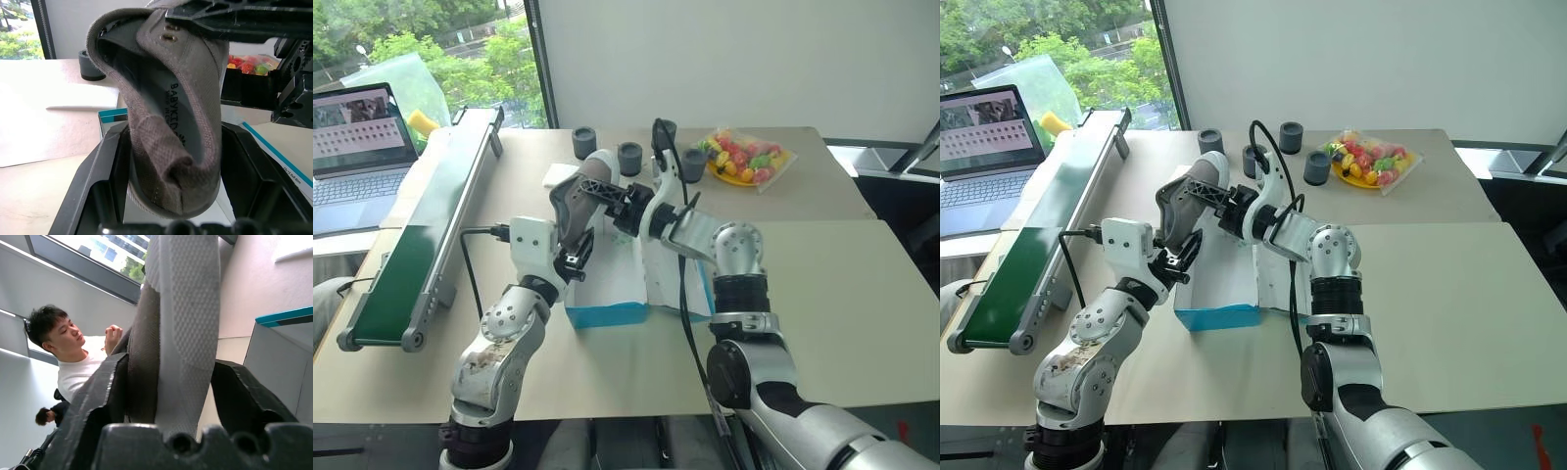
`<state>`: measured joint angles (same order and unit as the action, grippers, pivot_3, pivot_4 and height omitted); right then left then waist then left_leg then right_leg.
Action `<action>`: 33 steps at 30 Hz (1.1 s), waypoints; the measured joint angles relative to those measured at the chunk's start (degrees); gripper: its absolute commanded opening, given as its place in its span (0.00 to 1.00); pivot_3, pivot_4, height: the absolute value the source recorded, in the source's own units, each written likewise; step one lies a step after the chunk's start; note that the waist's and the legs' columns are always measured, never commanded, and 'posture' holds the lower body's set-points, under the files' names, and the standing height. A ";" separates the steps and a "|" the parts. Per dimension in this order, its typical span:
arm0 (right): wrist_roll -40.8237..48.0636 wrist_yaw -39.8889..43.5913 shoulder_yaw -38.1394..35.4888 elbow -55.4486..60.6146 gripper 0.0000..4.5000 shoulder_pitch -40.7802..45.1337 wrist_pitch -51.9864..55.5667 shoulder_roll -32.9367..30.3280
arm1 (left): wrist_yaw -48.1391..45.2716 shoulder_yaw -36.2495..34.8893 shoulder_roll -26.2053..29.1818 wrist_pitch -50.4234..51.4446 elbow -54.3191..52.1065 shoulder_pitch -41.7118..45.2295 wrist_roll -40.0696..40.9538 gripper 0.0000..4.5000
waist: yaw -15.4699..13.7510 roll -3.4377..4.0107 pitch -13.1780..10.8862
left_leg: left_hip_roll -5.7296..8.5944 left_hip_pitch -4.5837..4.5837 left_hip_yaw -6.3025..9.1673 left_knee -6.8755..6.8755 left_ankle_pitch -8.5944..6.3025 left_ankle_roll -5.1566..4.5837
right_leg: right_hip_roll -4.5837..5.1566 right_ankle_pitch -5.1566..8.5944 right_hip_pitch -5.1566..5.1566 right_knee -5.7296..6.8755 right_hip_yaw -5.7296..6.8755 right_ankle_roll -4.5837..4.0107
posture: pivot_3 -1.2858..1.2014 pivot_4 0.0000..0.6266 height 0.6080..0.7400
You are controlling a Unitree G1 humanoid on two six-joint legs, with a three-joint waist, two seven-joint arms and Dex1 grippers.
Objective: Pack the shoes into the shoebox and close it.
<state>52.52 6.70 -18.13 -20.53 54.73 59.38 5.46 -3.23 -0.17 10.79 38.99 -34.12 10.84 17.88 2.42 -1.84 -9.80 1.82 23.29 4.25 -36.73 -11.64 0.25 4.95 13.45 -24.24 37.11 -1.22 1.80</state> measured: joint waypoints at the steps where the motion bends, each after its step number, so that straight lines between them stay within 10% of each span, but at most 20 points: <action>1: 0.02 -0.07 0.02 0.00 0.32 0.00 -0.01 0.00 | -0.01 -0.11 0.01 -0.01 -0.01 -0.02 0.00 0.52 | -0.02 0.00 0.00 | 0.00 0.00 0.00 0.00 0.00 0.00 | 0.00 0.00 0.00 0.00 0.00 0.00 | 0.52 0.24 0.93; 4: 0.54 -0.41 0.13 0.00 0.13 0.00 0.00 0.00 | -0.05 -0.25 0.05 -0.01 -0.01 -0.11 -0.01 0.52 | -0.02 0.00 0.00 | 0.00 0.00 0.00 0.00 0.00 0.00 | 0.00 0.00 0.00 0.00 0.00 0.00 | 0.52 0.24 0.93; 9: 1.18 -0.63 0.21 0.00 0.10 -0.01 0.74 0.00 | -0.07 -0.01 0.36 -0.01 -0.07 -0.20 -0.70 0.52 | 0.00 0.00 0.00 | 0.00 0.00 0.00 0.00 0.00 0.00 | 0.00 0.00 0.00 0.00 0.00 0.00 | 0.52 0.24 0.93; 15: 5.07 -0.74 -0.72 0.02 0.10 0.00 2.28 0.01 | -0.76 0.14 2.03 -0.64 0.05 -0.96 -1.94 0.98 | 0.13 0.00 0.00 | -0.01 0.00 0.00 0.00 0.00 0.00 | -0.01 0.00 -0.01 0.00 -0.01 0.00 | 0.52 0.24 0.93; 33: 1.26 -20.17 -3.47 -9.07 0.10 8.14 17.40 -9.66 | -27.93 -7.14 31.27 2.72 -13.51 -20.36 6.85 0.98 | 0.02 0.16 -0.11 | -0.36 0.00 -0.22 0.07 -0.03 -0.04 | -0.24 0.02 -0.03 -0.13 -0.15 -0.06 | 0.52 0.24 0.93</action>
<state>53.78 -13.47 -21.60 -29.59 62.87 76.78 -4.20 -31.16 -7.31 42.06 41.72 -47.63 -9.52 24.73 2.44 -1.68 -9.90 1.47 23.29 4.04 -36.66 -11.67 0.21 4.71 13.46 -24.27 36.97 -1.38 1.74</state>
